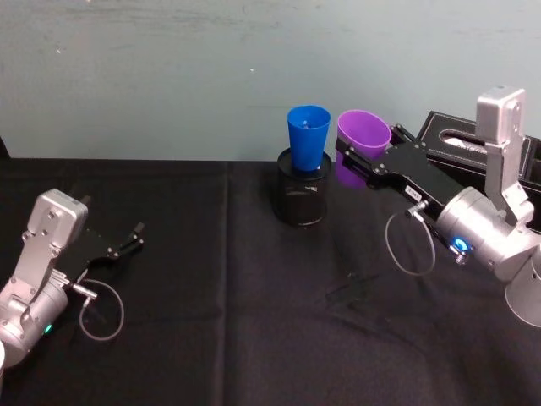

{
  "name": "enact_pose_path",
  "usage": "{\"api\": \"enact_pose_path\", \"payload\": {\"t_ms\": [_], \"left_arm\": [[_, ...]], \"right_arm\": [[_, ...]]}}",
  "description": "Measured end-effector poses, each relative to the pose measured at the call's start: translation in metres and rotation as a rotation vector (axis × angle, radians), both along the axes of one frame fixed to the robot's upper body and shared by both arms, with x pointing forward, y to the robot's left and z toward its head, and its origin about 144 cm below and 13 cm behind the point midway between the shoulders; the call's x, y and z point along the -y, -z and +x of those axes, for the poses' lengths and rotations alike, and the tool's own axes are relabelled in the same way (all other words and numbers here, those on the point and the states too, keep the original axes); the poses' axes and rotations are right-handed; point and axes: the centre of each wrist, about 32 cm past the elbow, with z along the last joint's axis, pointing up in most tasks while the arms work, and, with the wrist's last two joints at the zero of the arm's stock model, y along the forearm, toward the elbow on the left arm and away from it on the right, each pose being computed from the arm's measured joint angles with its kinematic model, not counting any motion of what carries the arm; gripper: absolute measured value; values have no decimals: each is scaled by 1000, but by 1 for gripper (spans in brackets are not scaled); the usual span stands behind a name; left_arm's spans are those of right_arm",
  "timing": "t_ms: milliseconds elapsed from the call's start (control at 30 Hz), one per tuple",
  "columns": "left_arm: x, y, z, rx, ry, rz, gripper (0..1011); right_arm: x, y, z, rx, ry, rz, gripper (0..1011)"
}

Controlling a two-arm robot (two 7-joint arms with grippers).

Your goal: Pick up one cup with a gripper and tap it against the other cup.

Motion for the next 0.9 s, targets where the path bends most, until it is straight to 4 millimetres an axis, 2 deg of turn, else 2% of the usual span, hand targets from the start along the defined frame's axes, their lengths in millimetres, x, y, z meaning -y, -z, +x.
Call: {"api": "enact_pose_path", "payload": {"t_ms": [400,900], "left_arm": [[0,0,0,0,0,0,1011],[0,0,0,0,0,0,1011]], "right_arm": [[5,3,-24,-18,-2,-41,734],[6,3,-25,-18,2,-45,735]]}}
